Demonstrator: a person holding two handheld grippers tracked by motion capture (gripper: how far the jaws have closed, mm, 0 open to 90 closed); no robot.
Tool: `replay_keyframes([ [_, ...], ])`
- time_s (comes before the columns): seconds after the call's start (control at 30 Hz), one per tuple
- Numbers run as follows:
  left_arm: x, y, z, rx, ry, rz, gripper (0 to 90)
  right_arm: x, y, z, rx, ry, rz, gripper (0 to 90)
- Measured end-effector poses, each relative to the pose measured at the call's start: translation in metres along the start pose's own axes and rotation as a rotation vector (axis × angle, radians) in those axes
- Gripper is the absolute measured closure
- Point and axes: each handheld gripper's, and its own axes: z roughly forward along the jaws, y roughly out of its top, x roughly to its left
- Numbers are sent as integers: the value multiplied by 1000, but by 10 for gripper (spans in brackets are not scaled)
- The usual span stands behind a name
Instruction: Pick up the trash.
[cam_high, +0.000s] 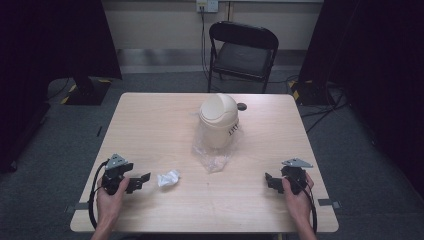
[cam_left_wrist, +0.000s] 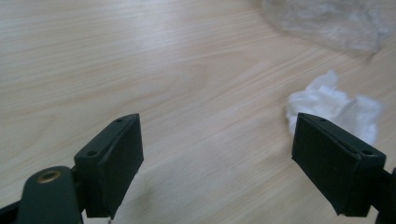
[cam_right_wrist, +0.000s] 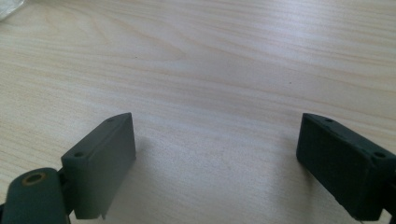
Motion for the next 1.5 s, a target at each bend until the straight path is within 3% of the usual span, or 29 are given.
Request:
replay_keyframes([
  [0.07,-3,6,2,-10,-10,22,163,0,0,0,0,0,0,109],
  [0.2,-8,15,5,-20,-34,26,163,0,0,0,0,0,0,109],
  [0.27,-13,22,8,-10,-42,53,167,0,0,0,0,0,0,109],
  [0.33,-15,25,10,-23,-44,55,170,0,0,0,0,-1,0,109],
  [0.37,-16,28,12,-38,-81,37,173,0,0,0,0,0,0,109],
  [0.67,-19,43,21,-75,-142,33,169,0,0,0,0,0,0,109],
  [0.83,-28,55,28,-56,-153,94,163,0,0,0,0,0,0,109],
  [1.0,-37,69,35,-47,-158,129,175,0,0,0,0,0,0,109],
  [1.07,-39,72,38,-78,-164,115,179,0,0,0,0,-1,0,109],
  [1.13,-39,76,41,-65,-174,115,179,0,0,0,0,0,0,109],
  [1.27,-47,87,47,-68,-175,150,180,0,0,0,0,0,0,109],
  [1.4,-55,94,52,-38,-197,190,180,0,0,0,0,0,0,109],
  [1.5,-61,101,54,-71,-198,205,187,0,0,0,0,0,0,109],
])
